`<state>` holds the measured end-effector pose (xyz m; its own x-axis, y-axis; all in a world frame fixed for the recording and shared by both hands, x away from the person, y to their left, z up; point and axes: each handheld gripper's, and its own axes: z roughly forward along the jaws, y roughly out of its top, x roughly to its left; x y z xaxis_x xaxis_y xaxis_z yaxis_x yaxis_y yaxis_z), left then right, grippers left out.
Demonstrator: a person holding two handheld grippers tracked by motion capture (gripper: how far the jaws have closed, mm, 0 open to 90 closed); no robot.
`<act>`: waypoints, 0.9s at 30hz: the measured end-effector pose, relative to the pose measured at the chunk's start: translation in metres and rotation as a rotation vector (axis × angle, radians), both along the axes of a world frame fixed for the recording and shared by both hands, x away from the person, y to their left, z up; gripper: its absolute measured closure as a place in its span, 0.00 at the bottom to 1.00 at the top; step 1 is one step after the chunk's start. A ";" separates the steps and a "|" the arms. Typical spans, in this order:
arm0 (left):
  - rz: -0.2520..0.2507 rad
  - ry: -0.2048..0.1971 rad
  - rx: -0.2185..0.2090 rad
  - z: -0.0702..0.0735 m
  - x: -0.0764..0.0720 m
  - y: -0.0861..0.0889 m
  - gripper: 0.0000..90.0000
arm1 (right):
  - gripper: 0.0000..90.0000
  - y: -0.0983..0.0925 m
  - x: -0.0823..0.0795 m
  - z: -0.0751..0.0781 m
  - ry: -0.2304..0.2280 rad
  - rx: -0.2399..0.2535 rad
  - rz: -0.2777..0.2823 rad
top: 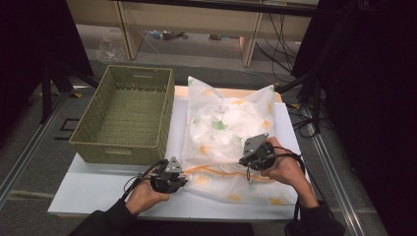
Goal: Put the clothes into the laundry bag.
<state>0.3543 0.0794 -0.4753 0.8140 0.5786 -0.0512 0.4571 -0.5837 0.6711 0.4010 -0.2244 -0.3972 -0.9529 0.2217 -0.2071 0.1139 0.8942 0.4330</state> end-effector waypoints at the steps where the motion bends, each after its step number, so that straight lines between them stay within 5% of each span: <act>1: 0.003 0.000 0.004 0.001 -0.001 0.000 0.99 | 1.00 0.002 0.002 -0.008 0.027 -0.012 -0.007; 3: -0.001 -0.011 0.002 0.001 -0.001 0.000 0.99 | 1.00 0.006 0.008 -0.022 0.078 -0.038 -0.018; 10: -0.019 -0.020 -0.004 0.002 -0.001 0.001 0.99 | 1.00 0.010 0.027 -0.047 0.070 -0.068 -0.024; 11: -0.020 -0.020 -0.006 0.002 -0.001 0.001 0.99 | 1.00 0.010 0.026 -0.050 0.085 -0.055 -0.089; 12: -0.016 -0.020 -0.021 0.001 -0.002 0.001 0.99 | 1.00 0.010 0.031 -0.052 0.055 -0.067 -0.054; 25: -0.034 -0.027 0.001 -0.001 0.001 -0.001 0.99 | 1.00 0.010 0.078 -0.066 -0.103 -0.049 -0.171; 27: -0.032 -0.035 -0.010 -0.002 0.004 -0.001 0.99 | 1.00 0.010 0.083 -0.068 -0.100 -0.036 -0.227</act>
<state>0.3578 0.0784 -0.4772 0.8334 0.5519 -0.0282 0.4148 -0.5910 0.6919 0.4845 -0.2139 -0.4651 -0.8540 0.4183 -0.3093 0.2719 0.8658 0.4202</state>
